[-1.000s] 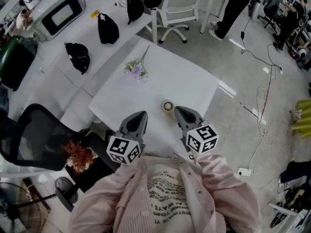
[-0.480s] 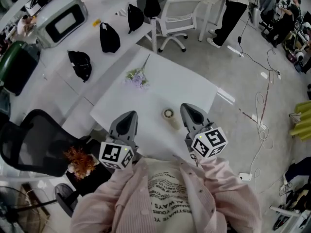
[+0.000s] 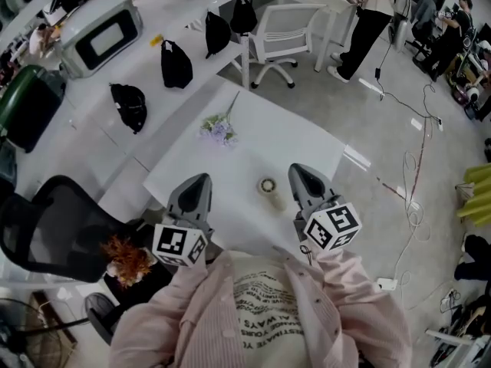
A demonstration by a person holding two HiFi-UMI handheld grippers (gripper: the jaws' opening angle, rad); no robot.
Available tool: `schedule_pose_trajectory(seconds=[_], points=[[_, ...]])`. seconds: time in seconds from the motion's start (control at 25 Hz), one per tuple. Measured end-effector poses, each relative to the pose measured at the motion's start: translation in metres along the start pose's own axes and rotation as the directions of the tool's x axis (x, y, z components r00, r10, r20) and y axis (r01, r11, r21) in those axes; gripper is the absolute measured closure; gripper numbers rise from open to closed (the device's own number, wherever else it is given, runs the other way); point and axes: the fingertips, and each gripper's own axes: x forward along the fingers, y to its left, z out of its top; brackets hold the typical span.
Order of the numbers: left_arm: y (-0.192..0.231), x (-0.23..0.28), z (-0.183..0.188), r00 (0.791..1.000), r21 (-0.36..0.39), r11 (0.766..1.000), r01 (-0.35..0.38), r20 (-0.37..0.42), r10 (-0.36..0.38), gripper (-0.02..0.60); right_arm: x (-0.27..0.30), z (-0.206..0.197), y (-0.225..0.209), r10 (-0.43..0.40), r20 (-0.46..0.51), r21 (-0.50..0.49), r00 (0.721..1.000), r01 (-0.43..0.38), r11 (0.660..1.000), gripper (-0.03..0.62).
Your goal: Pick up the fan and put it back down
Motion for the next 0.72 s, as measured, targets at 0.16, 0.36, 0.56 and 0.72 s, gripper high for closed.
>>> schedule_pose_trajectory(seconds=[0.16, 0.36, 0.56, 0.72], points=[[0.000, 0.005, -0.002, 1.000, -0.006, 1.000, 0.013, -0.015, -0.013, 0.580, 0.000, -0.003, -0.006, -0.016, -0.006, 0.014, 1.000, 0.016, 1.000, 0.594], [0.001, 0.009, -0.007, 0.999, -0.010, 1.000, 0.022, -0.027, -0.022, 0.580, 0.000, -0.008, -0.011, -0.031, -0.015, 0.015, 0.999, 0.031, 0.999, 0.595], [0.003, 0.012, -0.010, 0.999, -0.015, 1.000, 0.023, -0.034, -0.024, 0.580, 0.001, -0.011, -0.014, -0.040, -0.023, 0.019, 0.999, 0.040, 0.999, 0.594], [0.005, 0.014, -0.012, 0.999, -0.023, 1.000, 0.021, -0.043, -0.022, 0.580, 0.003, -0.013, -0.017, -0.044, -0.029, 0.022, 0.999, 0.045, 0.999, 0.595]])
